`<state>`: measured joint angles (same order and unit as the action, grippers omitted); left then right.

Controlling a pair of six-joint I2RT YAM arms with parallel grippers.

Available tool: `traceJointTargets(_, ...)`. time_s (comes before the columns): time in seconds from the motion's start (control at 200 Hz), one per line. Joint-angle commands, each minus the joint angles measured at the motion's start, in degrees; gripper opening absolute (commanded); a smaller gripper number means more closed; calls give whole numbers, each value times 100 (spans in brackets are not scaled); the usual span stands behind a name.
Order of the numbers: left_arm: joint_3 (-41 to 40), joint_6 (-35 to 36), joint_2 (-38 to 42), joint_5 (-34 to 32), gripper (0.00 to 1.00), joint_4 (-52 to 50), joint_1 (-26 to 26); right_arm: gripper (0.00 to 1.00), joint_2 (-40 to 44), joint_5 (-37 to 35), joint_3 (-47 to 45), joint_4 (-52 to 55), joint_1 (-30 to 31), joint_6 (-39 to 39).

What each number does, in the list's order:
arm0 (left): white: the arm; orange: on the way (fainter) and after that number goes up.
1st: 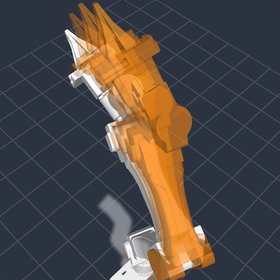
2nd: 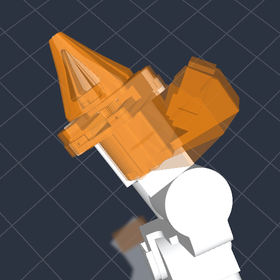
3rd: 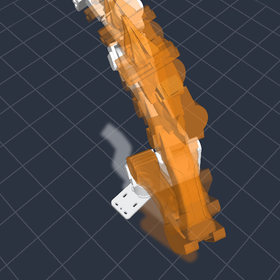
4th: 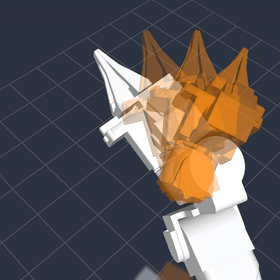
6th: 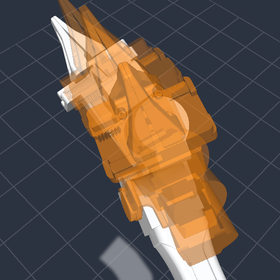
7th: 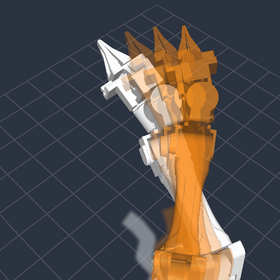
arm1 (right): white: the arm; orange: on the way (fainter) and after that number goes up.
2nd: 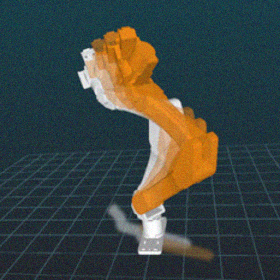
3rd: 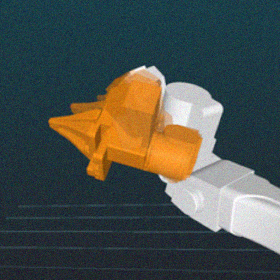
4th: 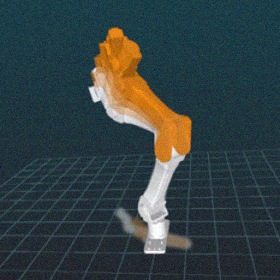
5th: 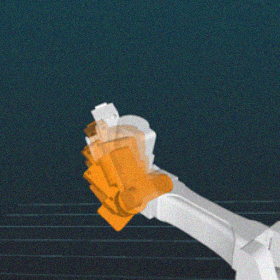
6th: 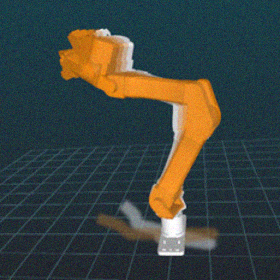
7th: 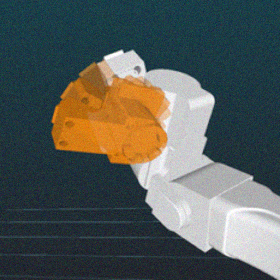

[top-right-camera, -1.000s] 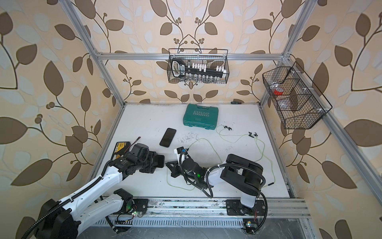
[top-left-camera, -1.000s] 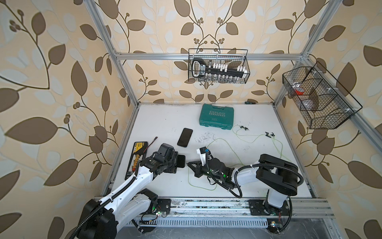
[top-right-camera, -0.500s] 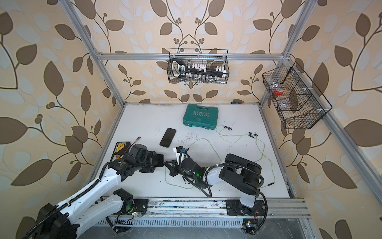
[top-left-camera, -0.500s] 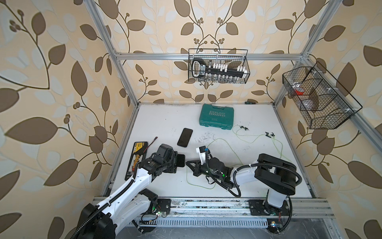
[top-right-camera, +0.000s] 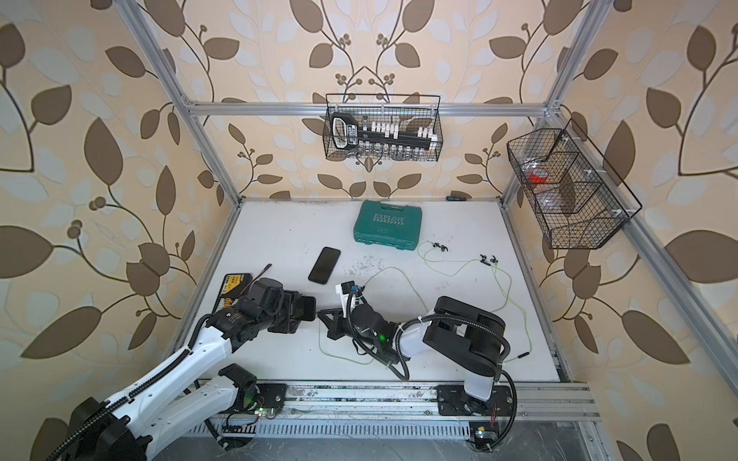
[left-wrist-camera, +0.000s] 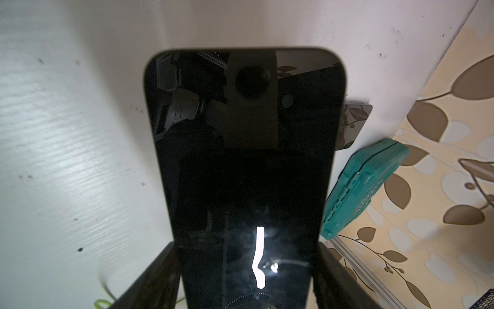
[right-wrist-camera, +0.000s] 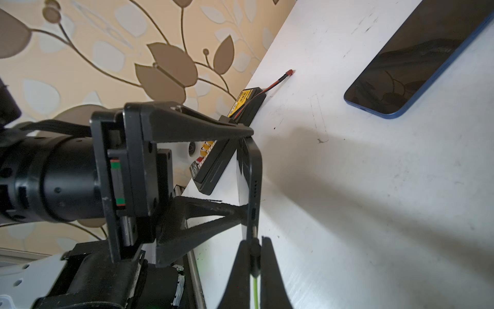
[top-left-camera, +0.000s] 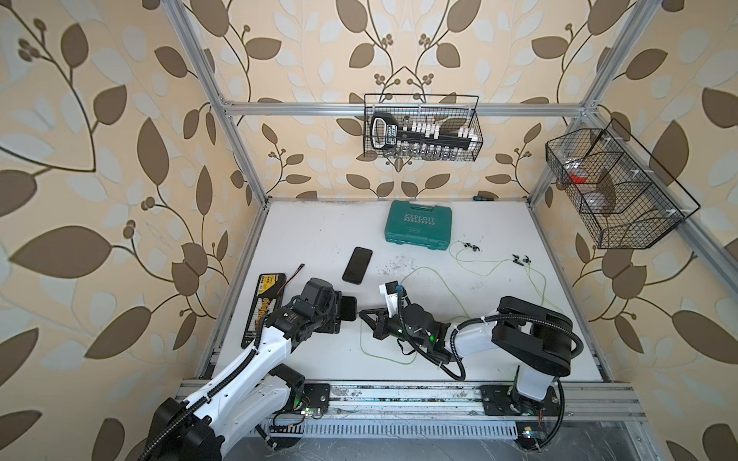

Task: Plug wired earphones into phones
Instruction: Insert the wired earphone into the phone.

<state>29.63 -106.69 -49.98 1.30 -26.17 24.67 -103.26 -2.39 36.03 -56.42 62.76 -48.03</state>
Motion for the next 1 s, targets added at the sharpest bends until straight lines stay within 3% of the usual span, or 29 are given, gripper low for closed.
traceJointTargets(0.0,-12,-20,120,-130,61,-9,-14,0,-118,-35,158,-200,-10,-75)
traceJointTargets(0.995,59,-14,196,-113,61,-27,-14,0,-229,-64,387,64,-3,31)
